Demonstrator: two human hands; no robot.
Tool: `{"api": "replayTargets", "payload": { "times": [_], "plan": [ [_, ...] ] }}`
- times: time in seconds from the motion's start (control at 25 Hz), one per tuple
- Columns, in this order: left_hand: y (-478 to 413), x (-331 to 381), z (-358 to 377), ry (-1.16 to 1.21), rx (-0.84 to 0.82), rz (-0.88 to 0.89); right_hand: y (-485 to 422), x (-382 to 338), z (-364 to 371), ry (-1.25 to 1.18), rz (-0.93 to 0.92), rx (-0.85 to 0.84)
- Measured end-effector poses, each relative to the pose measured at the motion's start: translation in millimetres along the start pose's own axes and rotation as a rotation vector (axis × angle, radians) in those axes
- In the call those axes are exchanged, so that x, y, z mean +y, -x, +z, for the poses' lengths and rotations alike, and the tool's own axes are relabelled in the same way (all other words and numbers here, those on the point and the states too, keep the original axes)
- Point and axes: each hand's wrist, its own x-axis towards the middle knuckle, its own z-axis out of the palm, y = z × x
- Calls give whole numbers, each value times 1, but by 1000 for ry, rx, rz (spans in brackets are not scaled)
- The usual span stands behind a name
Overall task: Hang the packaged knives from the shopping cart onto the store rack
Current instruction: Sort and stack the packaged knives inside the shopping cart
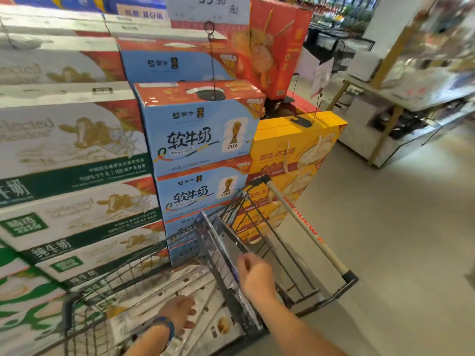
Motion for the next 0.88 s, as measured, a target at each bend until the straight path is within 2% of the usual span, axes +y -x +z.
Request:
{"api": "replayTargets", "payload": {
  "times": [0.04, 0.12, 0.24, 0.44, 0.68, 0.88],
  "plan": [
    [-4, -9, -11, 27, 9, 9, 8, -16, 10, -37, -73, -12],
    [-14, -33, -31, 85, 51, 78, 19, -40, 37, 41, -212, -49],
    [-18, -67, -48, 129, 106, 145, 28, -53, 81, 155, -310, -177],
    [-36, -111, -65, 300, 107, 40, 24, -22, 156, 311, -278, -378],
    [-83, -154, -50, 403, 125, -115, -13, 40, 236, 768, -6, -703],
    [-120, -190, -32, 488, 94, -286, -26, 106, 270, 806, 94, -804]
  ]
}}
